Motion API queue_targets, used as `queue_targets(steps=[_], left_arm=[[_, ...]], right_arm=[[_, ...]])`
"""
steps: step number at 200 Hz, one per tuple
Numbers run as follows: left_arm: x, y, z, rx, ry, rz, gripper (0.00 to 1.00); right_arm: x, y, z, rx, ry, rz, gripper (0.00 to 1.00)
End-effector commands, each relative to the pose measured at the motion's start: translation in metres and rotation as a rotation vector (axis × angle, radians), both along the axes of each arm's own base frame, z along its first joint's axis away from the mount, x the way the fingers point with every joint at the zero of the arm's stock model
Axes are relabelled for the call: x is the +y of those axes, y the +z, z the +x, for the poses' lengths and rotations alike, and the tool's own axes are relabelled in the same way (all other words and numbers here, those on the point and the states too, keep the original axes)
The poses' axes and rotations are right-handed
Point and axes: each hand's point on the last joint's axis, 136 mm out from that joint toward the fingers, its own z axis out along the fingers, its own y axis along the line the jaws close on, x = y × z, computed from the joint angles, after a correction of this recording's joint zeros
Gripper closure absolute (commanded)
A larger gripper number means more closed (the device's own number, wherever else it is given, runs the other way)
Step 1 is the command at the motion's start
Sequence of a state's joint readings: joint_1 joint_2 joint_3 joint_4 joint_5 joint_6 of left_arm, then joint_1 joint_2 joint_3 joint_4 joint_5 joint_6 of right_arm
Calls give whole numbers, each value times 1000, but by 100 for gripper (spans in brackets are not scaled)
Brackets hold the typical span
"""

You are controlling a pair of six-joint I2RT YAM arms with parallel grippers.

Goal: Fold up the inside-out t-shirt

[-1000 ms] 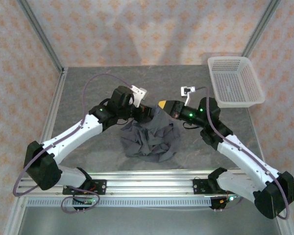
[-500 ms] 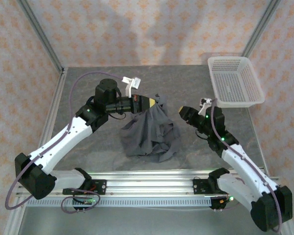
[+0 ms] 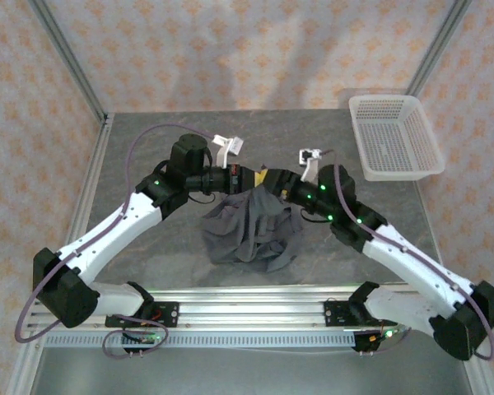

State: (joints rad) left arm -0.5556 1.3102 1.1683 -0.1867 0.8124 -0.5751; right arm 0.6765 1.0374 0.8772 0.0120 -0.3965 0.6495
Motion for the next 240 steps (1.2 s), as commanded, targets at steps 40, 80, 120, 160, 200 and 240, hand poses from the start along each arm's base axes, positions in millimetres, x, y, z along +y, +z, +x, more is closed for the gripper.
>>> queue_targets(steps=[40, 80, 120, 160, 200, 240], left_arm=[[11, 26, -19, -122, -21, 26, 100], [18, 11, -22, -104, -9, 77, 100], [36, -25, -13, -48, 95, 187, 100], [53, -64, -22, 34, 162, 224, 100], [105, -151, -48, 275, 379, 405, 100], [126, -237, -88, 529, 447, 449, 95]], right_arm=[[-57, -45, 39, 121, -358, -149, 87], [-75, -36, 30, 61, -370, -164, 100], [-34, -22, 14, 79, -124, 2, 52], [-22, -116, 22, 350, -82, -289, 50], [-2, -167, 21, 379, 18, -605, 50], [20, -172, 8, 310, 137, -756, 50]])
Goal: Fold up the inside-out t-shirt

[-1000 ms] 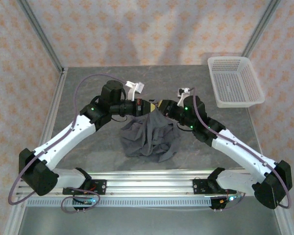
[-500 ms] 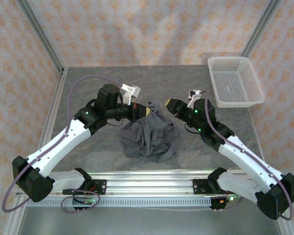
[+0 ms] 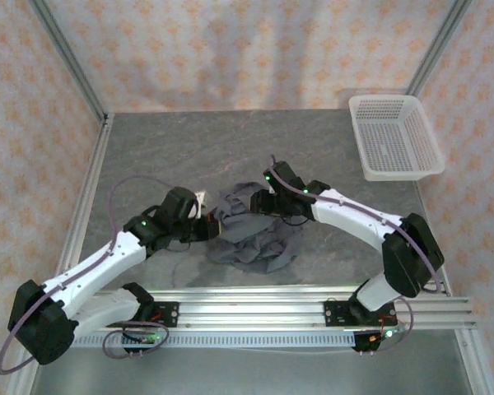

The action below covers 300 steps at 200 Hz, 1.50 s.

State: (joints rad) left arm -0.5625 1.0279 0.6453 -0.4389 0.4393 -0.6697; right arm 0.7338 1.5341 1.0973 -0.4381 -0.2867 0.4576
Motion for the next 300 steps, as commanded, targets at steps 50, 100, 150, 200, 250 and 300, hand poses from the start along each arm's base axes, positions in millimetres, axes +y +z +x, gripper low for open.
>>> queue_targets(steps=[50, 100, 150, 200, 250, 300], left_arm=[[67, 10, 1, -42, 250, 217, 36], [18, 24, 32, 49, 185, -144, 36], [-8, 42, 55, 7, 117, -246, 42], [-9, 15, 60, 69, 131, -218, 68], [-7, 8, 56, 96, 121, -180, 48], [-5, -7, 51, 128, 127, -129, 50]], right_arm=[[-23, -24, -23, -23, 117, -334, 78], [-23, -10, -20, -82, 95, -284, 90], [-19, -5, -21, -87, 109, -262, 90], [-19, 10, -19, -129, 91, -228, 81], [8, 10, -20, -178, 239, -248, 48], [3, 13, 16, -330, 210, -557, 42]])
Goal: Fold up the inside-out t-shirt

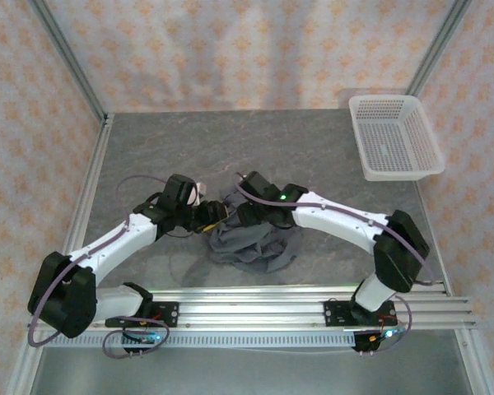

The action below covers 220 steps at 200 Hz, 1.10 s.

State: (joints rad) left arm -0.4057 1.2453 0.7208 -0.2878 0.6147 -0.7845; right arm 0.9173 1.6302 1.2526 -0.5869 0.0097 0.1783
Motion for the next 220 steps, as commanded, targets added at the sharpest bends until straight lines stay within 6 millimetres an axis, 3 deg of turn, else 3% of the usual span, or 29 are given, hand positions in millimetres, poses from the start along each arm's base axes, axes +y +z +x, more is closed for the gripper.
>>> queue_targets(steps=[1, 21, 47, 54, 84, 117, 148, 181, 201, 220], left_arm=[[1, -5, -1, 7, -9, 37, 50], [2, -9, -1, 15, -8, 53, 56], [8, -16, -3, 31, 5, 94, 64], [9, -18, -2, 33, 5, 99, 67], [6, -18, 1, 32, 8, 83, 72], [6, -9, 4, 1, 15, 83, 88], [8, -1, 3, -15, 9, 90, 94], [9, 2, 2, -25, 4, 89, 96], [9, 2, 1, -24, 2, 92, 96], [12, 2, 0, -26, 4, 108, 96]], right_arm=[[-20, 8, 27, -145, -48, -195, 42], [-26, 6, 37, -189, -56, -298, 49], [-26, 13, 38, -201, -55, -296, 70], [-26, 17, 37, -204, -52, -276, 72], [3, 28, 8, -101, 77, -90, 54], [16, 34, -8, -96, 136, -17, 48], [16, 10, -3, -85, 158, -148, 47], [13, -1, 22, -155, 110, -272, 46], [16, -3, 31, -175, 96, -309, 57], [8, 2, 36, -205, 65, -344, 75]])
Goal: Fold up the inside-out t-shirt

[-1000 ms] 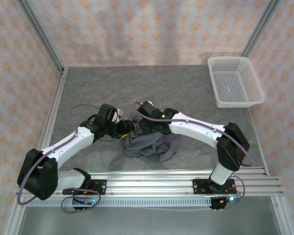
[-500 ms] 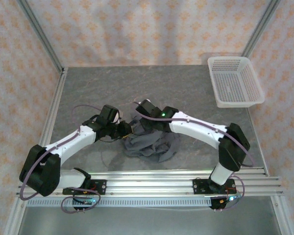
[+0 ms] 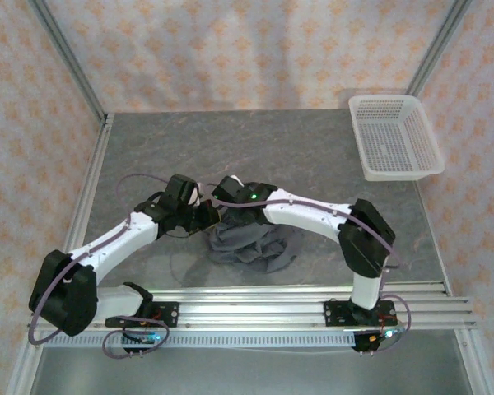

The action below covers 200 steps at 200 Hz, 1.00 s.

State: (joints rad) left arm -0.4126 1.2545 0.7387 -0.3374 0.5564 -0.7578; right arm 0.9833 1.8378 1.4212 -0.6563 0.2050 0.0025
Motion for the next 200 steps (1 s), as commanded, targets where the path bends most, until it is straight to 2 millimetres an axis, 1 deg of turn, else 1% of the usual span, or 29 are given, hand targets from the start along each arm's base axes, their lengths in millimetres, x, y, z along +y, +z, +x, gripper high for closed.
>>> queue_targets(steps=[1, 10, 16, 50, 62, 79, 89, 101, 109, 117, 131, 142, 151, 161, 173, 181, 188, 200], left_arm=[[5, 8, -1, -30, -6, 40, 96], [7, 8, -1, -31, -4, 51, 96], [9, 7, -1, -32, -3, 60, 96], [12, 8, -1, -40, -11, 84, 96], [12, 9, -1, -42, -14, 90, 96], [14, 10, 0, -49, -24, 105, 96], [19, 12, 1, -59, -44, 146, 95], [33, 15, 1, -84, -88, 260, 91], [51, 20, 2, -103, -115, 390, 89], [74, 27, 4, -112, -112, 535, 89], [109, 45, 10, -129, -85, 747, 89], [126, 59, 15, -150, -59, 844, 88], [133, 66, 18, -159, -40, 877, 88], [132, 69, 23, -168, -38, 868, 88], [119, 73, 27, -184, -58, 803, 88], [106, 75, 30, -203, -76, 731, 88], [91, 79, 32, -229, -100, 653, 86], [62, 91, 32, -301, -157, 489, 82]], right_arm=[[-13, 24, 16, -109, -55, -62, 76], [-20, 29, 18, -137, -74, -74, 84], [-26, 33, 18, -154, -86, -80, 88], [-52, 47, 17, -189, -127, -78, 100], [-56, 51, 15, -169, -130, -45, 100], [-53, 56, 9, -112, -121, 40, 100], [-49, 63, 4, -56, -121, 128, 100], [-42, 75, -1, 27, -126, 272, 100], [-42, 84, -2, 82, -142, 370, 100], [-45, 95, -1, 122, -173, 459, 100], [-62, 114, 10, 155, -255, 593, 100], [-79, 128, 19, 157, -324, 692, 100], [-87, 137, 24, 163, -356, 767, 100], [-85, 144, 24, 196, -347, 836, 100], [-68, 151, 19, 272, -292, 911, 100], [-53, 154, 14, 346, -258, 975, 100], [-45, 157, 13, 391, -245, 1016, 100], [-42, 158, 14, 409, -253, 1040, 100]])
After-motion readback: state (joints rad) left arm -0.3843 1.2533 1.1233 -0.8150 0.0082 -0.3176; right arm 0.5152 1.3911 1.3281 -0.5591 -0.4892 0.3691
